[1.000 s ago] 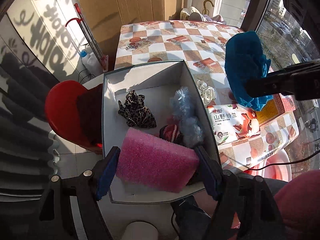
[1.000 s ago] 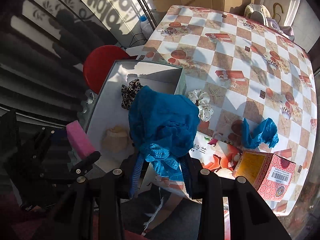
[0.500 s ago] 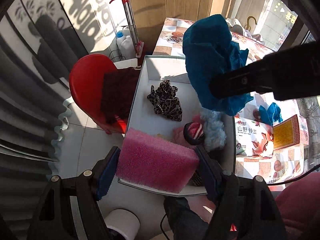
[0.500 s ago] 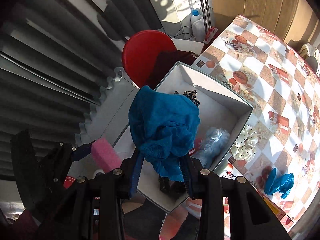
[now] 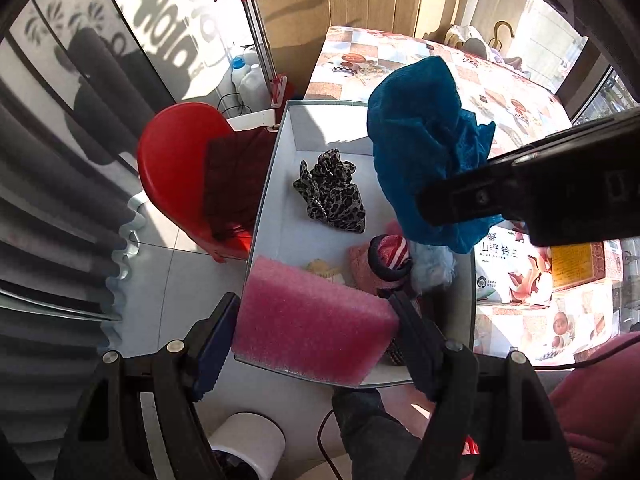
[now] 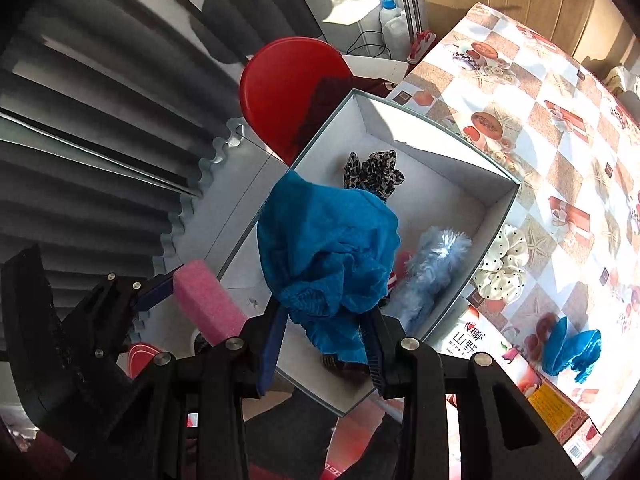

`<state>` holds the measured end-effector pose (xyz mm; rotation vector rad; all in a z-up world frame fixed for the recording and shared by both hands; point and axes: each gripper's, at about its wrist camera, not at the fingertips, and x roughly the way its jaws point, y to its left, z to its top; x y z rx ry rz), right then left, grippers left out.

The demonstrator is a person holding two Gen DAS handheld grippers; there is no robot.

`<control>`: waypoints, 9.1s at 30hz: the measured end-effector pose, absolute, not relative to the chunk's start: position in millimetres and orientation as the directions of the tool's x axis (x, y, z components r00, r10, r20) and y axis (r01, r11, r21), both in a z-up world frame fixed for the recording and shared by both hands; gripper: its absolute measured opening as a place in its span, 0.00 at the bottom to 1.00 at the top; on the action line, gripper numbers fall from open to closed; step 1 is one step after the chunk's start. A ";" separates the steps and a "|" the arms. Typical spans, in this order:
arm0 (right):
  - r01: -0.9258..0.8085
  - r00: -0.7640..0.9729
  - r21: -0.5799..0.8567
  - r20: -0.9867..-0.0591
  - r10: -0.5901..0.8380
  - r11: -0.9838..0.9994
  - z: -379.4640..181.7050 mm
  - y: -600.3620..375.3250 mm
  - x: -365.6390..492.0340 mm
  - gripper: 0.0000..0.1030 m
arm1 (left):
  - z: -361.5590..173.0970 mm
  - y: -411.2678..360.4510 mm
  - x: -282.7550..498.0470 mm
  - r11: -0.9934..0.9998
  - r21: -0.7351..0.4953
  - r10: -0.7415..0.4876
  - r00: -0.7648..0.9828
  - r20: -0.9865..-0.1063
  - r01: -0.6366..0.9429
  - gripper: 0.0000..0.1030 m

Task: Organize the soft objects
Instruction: 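Carry the pink sponge and blue glove into the white box and open both tools, then move both tools back toward the polka-dot scrunchie and remaining blue glove, then grasp the white polka-dot scrunchie with the left tool while the right tool grasps the blue glove, then carry the scrunchie and blue glove over the white box and open both tools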

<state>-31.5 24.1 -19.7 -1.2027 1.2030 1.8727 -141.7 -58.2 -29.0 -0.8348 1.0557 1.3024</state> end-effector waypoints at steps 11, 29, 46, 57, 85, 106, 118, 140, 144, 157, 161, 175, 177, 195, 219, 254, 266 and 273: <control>-0.845 -0.419 0.385 -0.908 0.014 -0.371 -21.9 25.0 -25.1 0.37 | -30.3 -57.9 -137.3 0.136 0.101 0.332 -0.051 -0.942 -0.985 0.76; -0.855 -0.427 0.397 -0.904 0.018 -0.334 -24.3 27.1 -15.8 0.37 | -34.3 -54.0 -130.5 0.167 0.117 0.314 -0.059 -0.948 -0.979 0.76; -0.873 -0.424 0.394 -0.904 0.052 -0.286 -24.0 31.3 -5.5 0.37 | -41.8 -41.7 -120.2 0.248 0.134 0.292 -0.058 -0.955 -0.959 0.77; -0.883 -0.421 0.390 -0.903 0.078 -0.261 -20.0 35.0 1.9 0.60 | -41.8 -37.9 -116.0 0.275 0.145 0.300 -0.059 -0.952 -0.950 0.80; -0.900 -0.433 0.436 -0.894 0.115 0.009 -14.4 31.1 89.7 0.99 | -27.3 -24.8 -87.4 0.344 0.034 0.302 0.076 -0.950 -0.938 1.00; -0.928 -0.280 0.250 -0.957 -0.075 0.277 -120.3 42.1 329.3 0.99 | -120.5 64.9 123.5 0.612 0.035 0.025 -0.025 -0.999 -0.790 1.00; -0.959 -0.256 0.226 -0.950 -0.180 0.174 -217.1 66.2 323.5 0.99 | -195.3 98.0 135.0 0.511 0.055 -0.167 -0.162 -0.973 -0.858 1.00; -0.892 -0.080 0.057 -0.996 -0.034 0.448 -204.0 39.4 453.1 0.99 | -156.5 107.2 192.9 0.587 -0.080 -0.099 0.026 -0.995 -0.806 1.00; -0.854 -0.206 0.216 -0.976 0.074 0.473 -180.9 22.5 455.7 0.99 | -140.6 106.6 166.4 0.565 -0.049 -0.064 0.015 -0.998 -0.824 1.00; -0.962 -0.070 0.065 -0.998 -0.010 0.264 -225.3 70.4 392.2 0.99 | -201.9 91.8 135.4 0.464 0.060 -0.081 -0.110 -0.991 -0.884 1.00; -0.961 -0.062 0.064 -0.998 0.016 0.268 -226.1 67.5 392.3 1.00 | -212.8 87.0 145.3 0.461 0.051 -0.084 -0.101 -0.991 -0.886 1.00; -0.962 -0.049 0.054 -0.998 0.025 0.266 -221.2 62.4 366.7 0.83 | -227.3 121.7 162.7 0.477 0.046 -0.086 -0.098 -0.991 -0.878 0.77; -0.967 -0.043 0.051 -0.998 0.040 0.250 -211.3 57.1 361.4 0.55 | -218.4 119.4 167.3 0.506 0.056 -0.056 -0.097 -0.994 -0.861 0.39; -0.893 -0.243 0.307 -0.944 0.222 0.330 -100.2 16.7 368.4 0.23 | -67.4 64.6 130.6 0.520 0.006 0.177 0.101 -0.979 -0.854 0.22; -0.892 -0.448 0.448 -0.858 0.250 -0.058 -5.6 28.8 127.8 0.23 | -19.0 -0.3 -64.0 0.264 0.061 0.287 0.018 -0.958 -0.963 0.22; -0.890 -0.417 0.387 -0.905 0.086 -0.242 -33.8 29.3 25.6 0.23 | -61.8 -22.4 -123.0 0.123 0.046 0.171 -0.025 -0.985 -0.991 0.23; -0.888 -0.419 0.388 -0.904 0.085 -0.245 -35.0 28.2 25.1 0.23 | -62.6 -22.6 -123.3 0.121 0.046 0.171 -0.025 -0.985 -0.992 0.23; -0.888 -0.419 0.388 -0.904 0.086 -0.245 -35.3 28.3 24.8 0.23 | -62.6 -22.6 -123.4 0.122 0.047 0.171 -0.026 -0.985 -0.991 0.23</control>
